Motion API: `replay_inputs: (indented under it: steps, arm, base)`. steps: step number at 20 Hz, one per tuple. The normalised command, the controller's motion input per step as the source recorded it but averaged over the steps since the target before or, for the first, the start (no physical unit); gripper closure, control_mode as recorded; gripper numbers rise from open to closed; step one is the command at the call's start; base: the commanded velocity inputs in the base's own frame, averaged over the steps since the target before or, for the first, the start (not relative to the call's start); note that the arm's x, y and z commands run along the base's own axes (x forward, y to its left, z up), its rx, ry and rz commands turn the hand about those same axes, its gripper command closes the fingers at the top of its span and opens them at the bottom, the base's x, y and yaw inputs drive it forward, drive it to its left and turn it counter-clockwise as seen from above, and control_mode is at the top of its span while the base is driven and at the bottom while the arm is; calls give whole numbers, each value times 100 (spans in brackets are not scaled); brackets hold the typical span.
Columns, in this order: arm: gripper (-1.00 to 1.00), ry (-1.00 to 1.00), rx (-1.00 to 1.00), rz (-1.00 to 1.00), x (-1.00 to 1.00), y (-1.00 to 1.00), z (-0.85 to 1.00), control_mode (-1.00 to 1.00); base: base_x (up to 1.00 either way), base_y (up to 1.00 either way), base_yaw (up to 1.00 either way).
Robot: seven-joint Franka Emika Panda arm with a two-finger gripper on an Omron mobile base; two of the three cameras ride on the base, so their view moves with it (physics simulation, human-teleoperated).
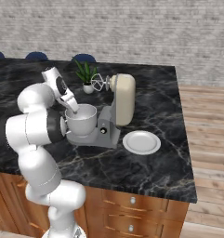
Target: Add butter and sugar cubes to the stand mixer bowl and then turn on the stand mixer to begin making frosting.
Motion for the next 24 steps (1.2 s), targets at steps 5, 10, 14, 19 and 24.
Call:
replay_inputs:
  steps: [5, 10, 14, 19, 24]
  arm:
    - [-100, 8, 9, 0, -73, 53, 9, -100]
    - [-100, 4, 3, 0, -58, 68, 0, -100]
    - [-100, 8, 0, 0, -4, 90, -15, -100]
    - [-100, 10, 4, 0, 3, 59, -23, -100]
    - [-100, 4, 0, 0, 4, 43, -35, -100]
  base:
    - [0, 0, 0]
    - [0, 0, 0]
    - [0, 0, 0]
    - [0, 0, 0]
    - [0, 0, 0]
